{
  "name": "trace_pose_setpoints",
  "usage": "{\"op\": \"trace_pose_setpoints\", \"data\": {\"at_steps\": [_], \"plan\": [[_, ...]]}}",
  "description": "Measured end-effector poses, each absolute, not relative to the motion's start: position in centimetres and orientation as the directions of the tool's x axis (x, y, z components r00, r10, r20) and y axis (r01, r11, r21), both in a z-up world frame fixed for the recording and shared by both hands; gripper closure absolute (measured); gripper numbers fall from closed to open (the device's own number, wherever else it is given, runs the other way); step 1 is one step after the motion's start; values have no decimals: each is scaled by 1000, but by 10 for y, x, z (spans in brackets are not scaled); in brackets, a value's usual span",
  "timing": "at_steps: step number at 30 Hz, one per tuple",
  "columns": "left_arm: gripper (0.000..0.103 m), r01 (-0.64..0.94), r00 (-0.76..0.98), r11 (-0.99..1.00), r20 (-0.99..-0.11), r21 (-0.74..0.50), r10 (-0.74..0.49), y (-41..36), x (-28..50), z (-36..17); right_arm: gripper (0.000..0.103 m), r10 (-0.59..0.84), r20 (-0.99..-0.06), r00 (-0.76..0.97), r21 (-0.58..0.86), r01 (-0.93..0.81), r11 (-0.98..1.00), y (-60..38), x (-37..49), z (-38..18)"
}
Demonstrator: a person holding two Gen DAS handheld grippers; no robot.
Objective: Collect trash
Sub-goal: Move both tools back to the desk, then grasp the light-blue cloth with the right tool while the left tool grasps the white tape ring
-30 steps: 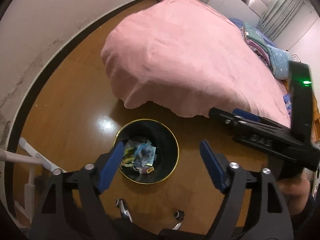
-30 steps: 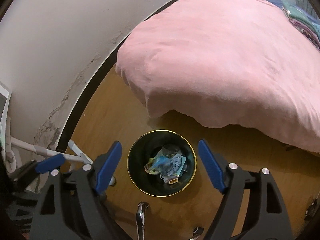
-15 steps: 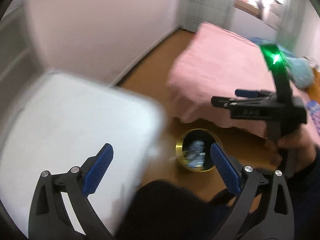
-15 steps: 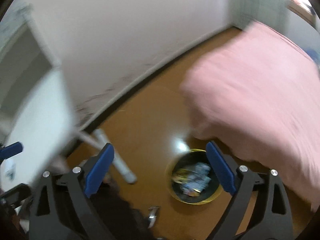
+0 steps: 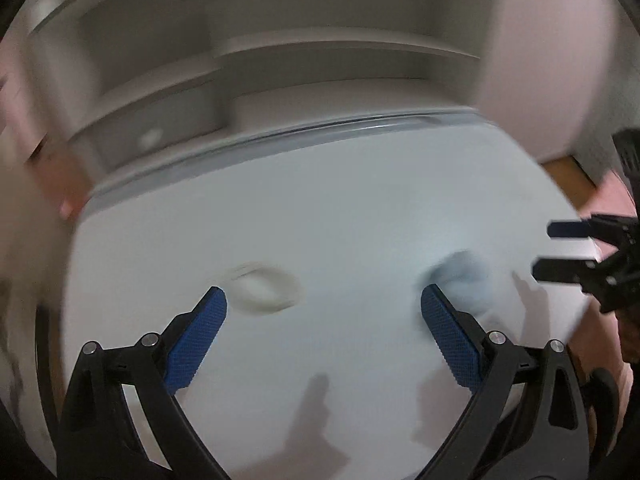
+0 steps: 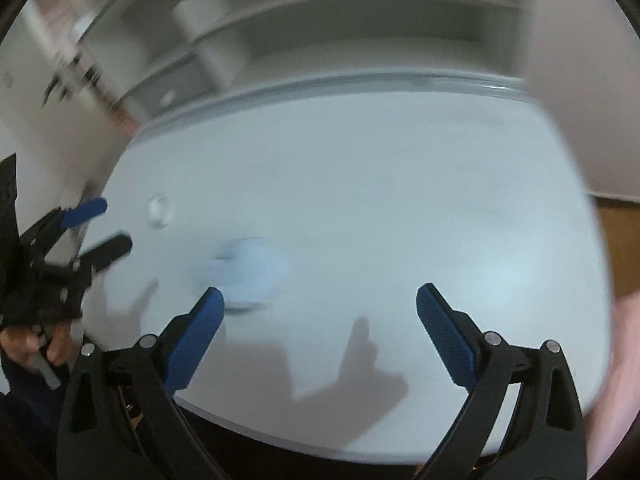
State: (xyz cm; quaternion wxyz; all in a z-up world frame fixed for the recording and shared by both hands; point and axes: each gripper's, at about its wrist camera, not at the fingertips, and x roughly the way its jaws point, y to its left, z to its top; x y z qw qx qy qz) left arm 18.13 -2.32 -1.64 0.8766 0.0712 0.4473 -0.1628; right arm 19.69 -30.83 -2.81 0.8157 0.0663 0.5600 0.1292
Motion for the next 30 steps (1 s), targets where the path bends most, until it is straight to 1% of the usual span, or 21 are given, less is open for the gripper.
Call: {"op": "trace_pose_setpoints", "data": {"at_steps": [3, 6, 9, 11, 12, 14, 15, 16, 17, 19, 21, 26, 30], "plan": [[8, 267, 546, 963, -820, -25, -173, 17, 178, -27, 9, 273, -922, 273, 228, -186, 956, -273, 214, -38], [8, 226, 534, 973, -829, -46, -164, 42, 176, -36, 9, 247, -937, 246, 194, -219, 956, -250, 224, -44], [8, 213, 525, 975, -834, -68, -173, 50, 176, -41, 9, 210, -947, 242, 150, -243, 958, -235, 228, -50], [8, 223, 518, 972, -835, -78, -186, 45, 178, -44, 12, 176, -949, 264, 107, -256, 961, -230, 228, -52], [8, 229, 515, 970, -837, -76, -187, 42, 179, -46, 20, 163, -949, 269, 90, -263, 961, -226, 225, -56], [8, 249, 508, 965, -838, -77, -198, 33, 184, -49, 50, 139, -952, 273, 60, -278, 959, -221, 225, -60], [8, 253, 505, 964, -840, -76, -199, 29, 190, -51, 71, 122, -951, 285, 38, -284, 958, -220, 224, -60], [8, 257, 502, 964, -842, -72, -197, 24, 194, -53, 76, 115, -946, 302, 25, -285, 958, -220, 223, -57], [8, 259, 497, 963, -846, -69, -194, 20, 197, -56, 78, 120, -943, 309, 27, -290, 957, -220, 223, -55], [8, 265, 489, 962, -850, -66, -193, 12, 207, -61, 78, 131, -939, 318, 33, -296, 955, -221, 222, -49], [8, 246, 486, 969, -861, -33, -152, 0, 217, -65, 78, 130, -936, 327, 28, -299, 954, -223, 221, -45], [8, 203, 469, 978, -872, -44, -137, -22, 242, -75, 78, 141, -932, 333, 41, -291, 956, -231, 224, -42], [8, 181, 458, 984, -885, 3, -82, -28, 249, -88, 78, 149, -928, 341, 50, -281, 958, -241, 216, -39]]}}
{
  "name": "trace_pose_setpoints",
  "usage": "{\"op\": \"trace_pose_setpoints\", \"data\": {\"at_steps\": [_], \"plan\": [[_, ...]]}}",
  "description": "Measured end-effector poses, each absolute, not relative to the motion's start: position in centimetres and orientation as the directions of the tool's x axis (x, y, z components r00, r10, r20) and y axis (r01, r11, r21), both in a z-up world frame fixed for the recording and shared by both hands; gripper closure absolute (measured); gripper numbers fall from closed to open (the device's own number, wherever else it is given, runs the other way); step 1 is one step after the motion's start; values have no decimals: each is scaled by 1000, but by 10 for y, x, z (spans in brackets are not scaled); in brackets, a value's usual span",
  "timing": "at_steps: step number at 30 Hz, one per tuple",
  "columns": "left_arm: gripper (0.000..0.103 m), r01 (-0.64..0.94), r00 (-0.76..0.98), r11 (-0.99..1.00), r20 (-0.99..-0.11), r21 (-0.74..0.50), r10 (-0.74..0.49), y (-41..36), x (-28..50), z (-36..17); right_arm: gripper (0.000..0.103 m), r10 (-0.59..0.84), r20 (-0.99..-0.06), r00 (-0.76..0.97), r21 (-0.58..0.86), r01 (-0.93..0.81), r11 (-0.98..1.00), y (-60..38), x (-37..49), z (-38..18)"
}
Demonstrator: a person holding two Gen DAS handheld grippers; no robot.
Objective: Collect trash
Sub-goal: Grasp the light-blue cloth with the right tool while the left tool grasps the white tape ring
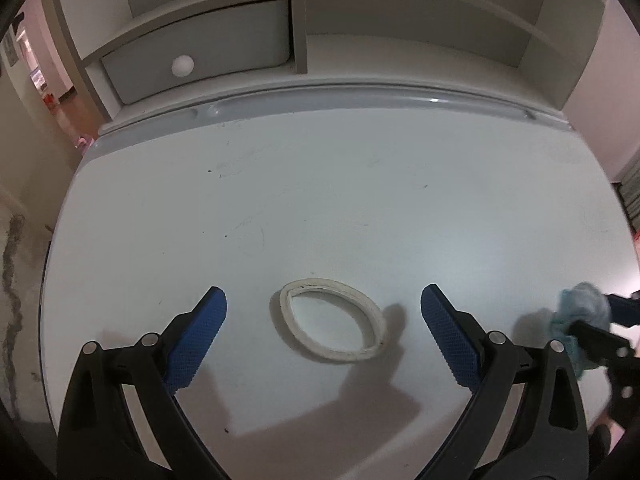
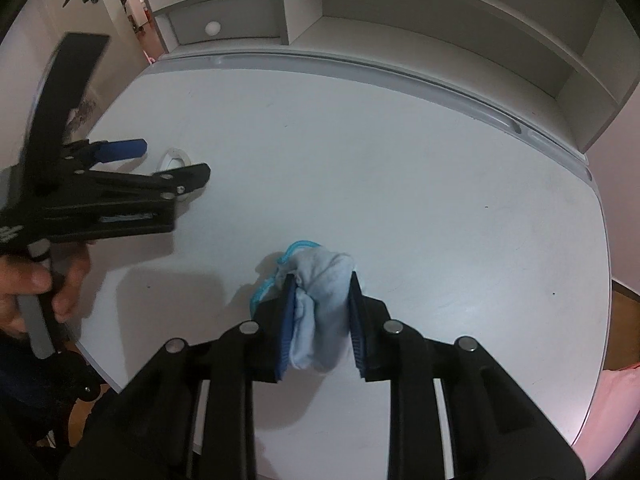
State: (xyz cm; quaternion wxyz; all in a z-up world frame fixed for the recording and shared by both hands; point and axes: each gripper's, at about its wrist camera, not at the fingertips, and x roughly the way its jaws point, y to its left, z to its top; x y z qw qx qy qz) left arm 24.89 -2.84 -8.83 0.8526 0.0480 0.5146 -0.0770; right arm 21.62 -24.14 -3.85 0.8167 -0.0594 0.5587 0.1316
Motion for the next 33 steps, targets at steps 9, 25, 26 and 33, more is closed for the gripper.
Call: {"op": "trace_pose_setpoints", "data": {"at_steps": [9, 25, 26, 33], "plan": [[8, 126, 435, 992, -899, 9, -47, 22, 247, -94, 78, 165, -919, 358, 61, -284, 957, -240, 218, -38], [62, 175, 453, 984, -885, -28, -106, 3, 241, -78, 78, 155, -904, 399, 83, -191, 978, -286, 198, -24], [62, 186, 462, 982, -881, -15, -101, -3, 239, -75, 78, 151, -902, 404, 85, -177, 981, -292, 194, -22], [62, 347, 481, 937, -850, -41, -215, -92, 219, -53, 78, 102, -891, 443, 114, -1, 994, -369, 154, -21]]}}
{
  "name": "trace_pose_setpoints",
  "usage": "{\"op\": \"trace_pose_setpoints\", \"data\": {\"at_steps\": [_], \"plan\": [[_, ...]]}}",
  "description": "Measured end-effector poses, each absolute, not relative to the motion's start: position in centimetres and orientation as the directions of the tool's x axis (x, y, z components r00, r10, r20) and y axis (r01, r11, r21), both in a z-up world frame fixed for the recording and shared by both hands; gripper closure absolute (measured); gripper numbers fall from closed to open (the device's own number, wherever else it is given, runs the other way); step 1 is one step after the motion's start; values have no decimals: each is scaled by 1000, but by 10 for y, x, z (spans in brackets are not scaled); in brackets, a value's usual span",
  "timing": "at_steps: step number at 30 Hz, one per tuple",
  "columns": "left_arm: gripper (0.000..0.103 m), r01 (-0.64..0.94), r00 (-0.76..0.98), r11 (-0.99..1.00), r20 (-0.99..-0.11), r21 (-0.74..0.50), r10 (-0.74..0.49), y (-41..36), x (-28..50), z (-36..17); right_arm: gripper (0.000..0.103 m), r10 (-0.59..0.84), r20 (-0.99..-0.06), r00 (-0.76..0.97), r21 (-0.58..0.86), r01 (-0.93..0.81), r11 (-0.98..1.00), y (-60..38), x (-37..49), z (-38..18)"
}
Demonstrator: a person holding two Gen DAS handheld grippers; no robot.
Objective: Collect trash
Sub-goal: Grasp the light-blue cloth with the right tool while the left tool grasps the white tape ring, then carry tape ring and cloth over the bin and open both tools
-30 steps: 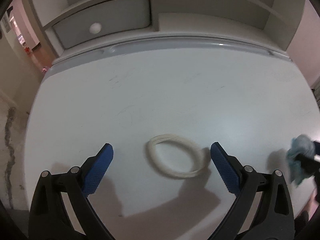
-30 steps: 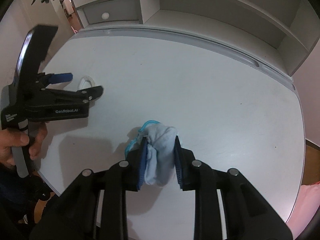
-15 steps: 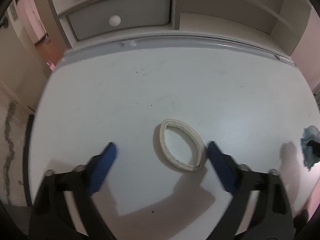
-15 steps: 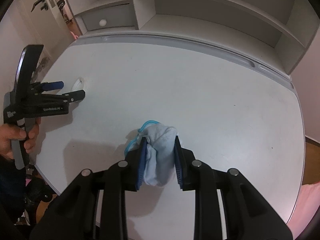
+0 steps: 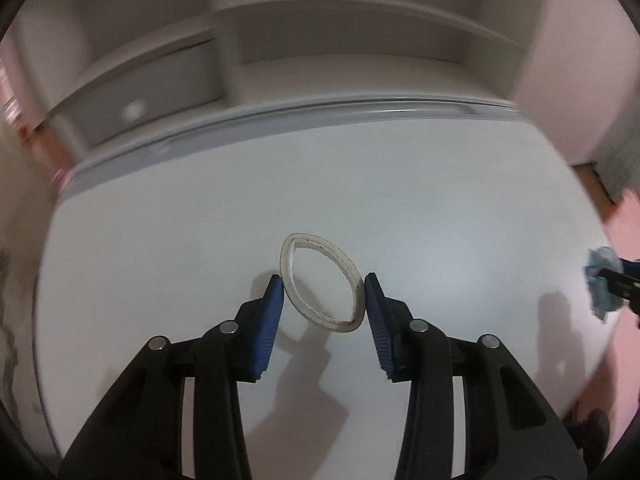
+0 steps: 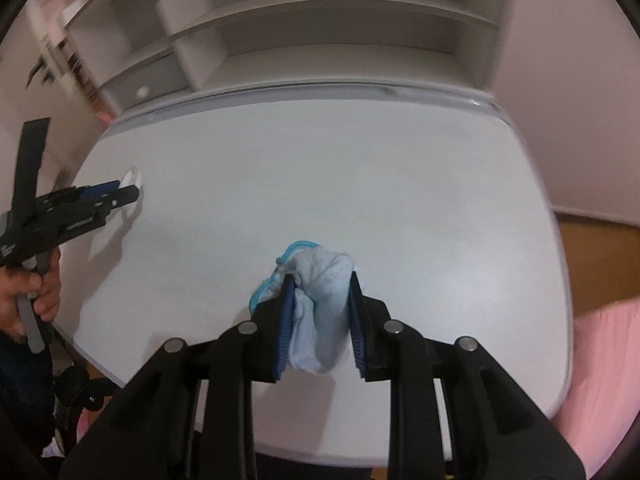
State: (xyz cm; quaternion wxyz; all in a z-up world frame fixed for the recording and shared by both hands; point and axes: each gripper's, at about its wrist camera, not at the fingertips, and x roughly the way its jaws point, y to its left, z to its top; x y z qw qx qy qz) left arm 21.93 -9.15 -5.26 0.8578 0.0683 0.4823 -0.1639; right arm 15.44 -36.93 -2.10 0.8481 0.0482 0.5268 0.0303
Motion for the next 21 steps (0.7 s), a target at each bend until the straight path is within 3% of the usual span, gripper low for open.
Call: {"op": "trace_pose_setpoints", "data": {"at_steps": [11, 18, 21], "plan": [[62, 749, 288, 645, -802, -152, -523, -321, 127, -38, 78, -73, -872, 485, 187, 467, 864, -554, 18, -36], [62, 905, 112, 385, -775, -179, -622, -440, 37, -49, 78, -245, -890, 385, 148, 751, 643, -644, -98, -77], [62, 934, 7, 280, -773, -221, -635, -480, 1, -70, 78, -252, -912, 323, 152, 837, 525, -675, -145, -113]]}}
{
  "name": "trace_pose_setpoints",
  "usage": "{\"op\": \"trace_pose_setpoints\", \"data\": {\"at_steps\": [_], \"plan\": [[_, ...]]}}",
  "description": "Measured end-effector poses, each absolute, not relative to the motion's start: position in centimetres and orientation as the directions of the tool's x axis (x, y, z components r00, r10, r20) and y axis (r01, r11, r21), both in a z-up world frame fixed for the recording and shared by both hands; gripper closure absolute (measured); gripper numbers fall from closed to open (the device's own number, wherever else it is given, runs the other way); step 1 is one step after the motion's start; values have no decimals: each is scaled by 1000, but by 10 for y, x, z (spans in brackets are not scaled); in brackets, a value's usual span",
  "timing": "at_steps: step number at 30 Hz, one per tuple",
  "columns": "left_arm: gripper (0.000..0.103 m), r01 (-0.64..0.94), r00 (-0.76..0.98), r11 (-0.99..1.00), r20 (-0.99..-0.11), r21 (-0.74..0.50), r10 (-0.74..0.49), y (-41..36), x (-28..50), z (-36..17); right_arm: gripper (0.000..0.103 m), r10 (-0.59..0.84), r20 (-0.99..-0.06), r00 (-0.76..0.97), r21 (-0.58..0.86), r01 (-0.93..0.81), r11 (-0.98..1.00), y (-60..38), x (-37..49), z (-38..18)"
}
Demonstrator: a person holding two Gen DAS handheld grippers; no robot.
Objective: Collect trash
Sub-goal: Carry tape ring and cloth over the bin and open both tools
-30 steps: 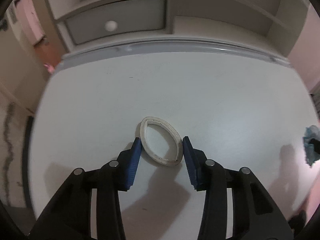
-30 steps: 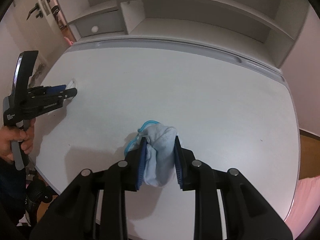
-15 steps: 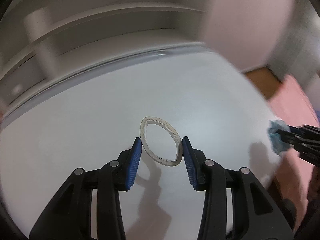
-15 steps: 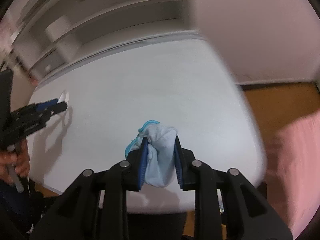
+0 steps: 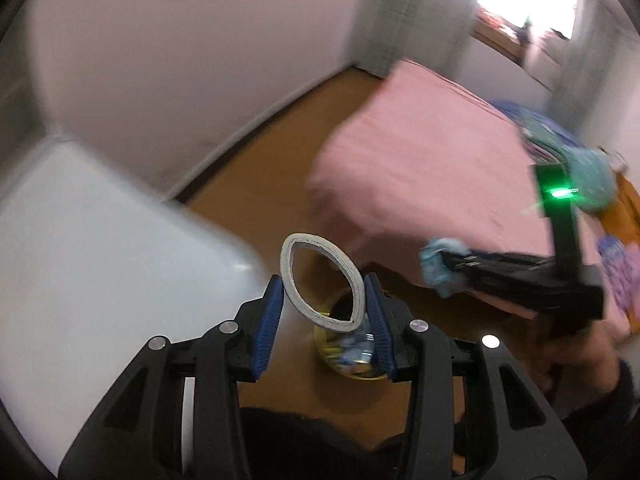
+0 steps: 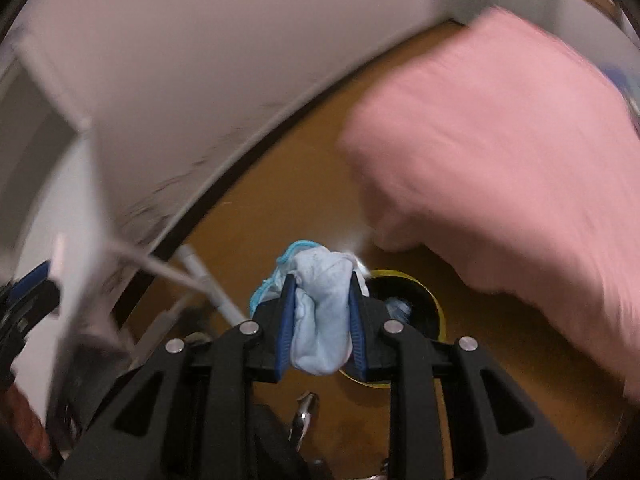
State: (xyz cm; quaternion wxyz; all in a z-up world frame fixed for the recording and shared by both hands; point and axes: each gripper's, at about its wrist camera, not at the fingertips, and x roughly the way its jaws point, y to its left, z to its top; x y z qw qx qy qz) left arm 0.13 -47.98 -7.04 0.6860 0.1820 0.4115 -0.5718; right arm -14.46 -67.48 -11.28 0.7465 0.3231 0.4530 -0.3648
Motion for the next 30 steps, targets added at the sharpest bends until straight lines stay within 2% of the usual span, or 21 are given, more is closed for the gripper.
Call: {"op": "trace_pose_setpoints", "data": {"at_steps": [7, 12, 18, 21, 23, 28, 30], "plan": [[62, 963, -103, 153, -826, -223, -554, -548, -51, -146, 78, -175, -966, 192, 119, 926, 359, -712, -209, -191], [62, 960, -141, 143, -858, -239, -493, -566, -60, -185, 78, -123, -973, 195, 147, 935, 322, -724, -224, -214], [62, 960, -156, 140, -878, -242, -452, -584, -66, -212, 78, -112, -971, 210, 163, 928, 334, -724, -214, -215], [62, 960, -157, 143, -882, -242, -444, -590, -72, -219, 68, -119, -971, 209, 159, 930, 331, -724, -213, -214], [62, 960, -157, 141, -884, -241, -441, -593, -73, -220, 57, -125, -970, 208, 157, 931, 331, -724, -213, -213], [62, 961, -162, 138, -889, -241, -428, -596, -76, -222, 41, -150, -965, 214, 154, 930, 333, -725, -208, -209], [62, 961, -165, 134, -893, -240, -420, -597, -78, -225, 40, -159, -963, 218, 156, 930, 332, -725, -208, -207]]}}
